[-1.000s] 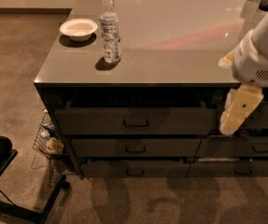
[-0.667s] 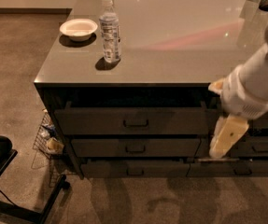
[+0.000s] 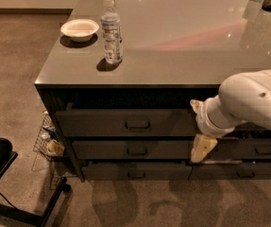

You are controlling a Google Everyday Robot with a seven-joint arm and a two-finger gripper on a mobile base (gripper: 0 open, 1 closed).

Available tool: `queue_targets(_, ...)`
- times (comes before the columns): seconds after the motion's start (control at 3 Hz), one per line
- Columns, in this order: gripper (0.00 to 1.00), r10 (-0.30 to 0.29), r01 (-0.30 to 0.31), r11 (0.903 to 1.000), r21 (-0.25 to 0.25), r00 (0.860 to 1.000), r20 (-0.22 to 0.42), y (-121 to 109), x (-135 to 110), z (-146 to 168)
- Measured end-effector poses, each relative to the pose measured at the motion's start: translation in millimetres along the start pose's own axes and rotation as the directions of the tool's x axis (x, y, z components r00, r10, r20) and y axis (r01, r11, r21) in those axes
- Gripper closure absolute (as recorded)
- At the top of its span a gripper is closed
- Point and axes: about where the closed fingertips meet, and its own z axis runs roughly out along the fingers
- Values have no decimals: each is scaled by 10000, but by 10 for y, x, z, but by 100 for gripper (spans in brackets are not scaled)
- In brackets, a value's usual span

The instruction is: Open top drawer

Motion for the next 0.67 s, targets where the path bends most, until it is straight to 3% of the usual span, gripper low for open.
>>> queue_targets(0.33,0,-418,436,9917,1213,9990,-171,-527,61,251)
queue_targets(0.67,0,-414,431,9919,1195,9990,-167,-521,59,251)
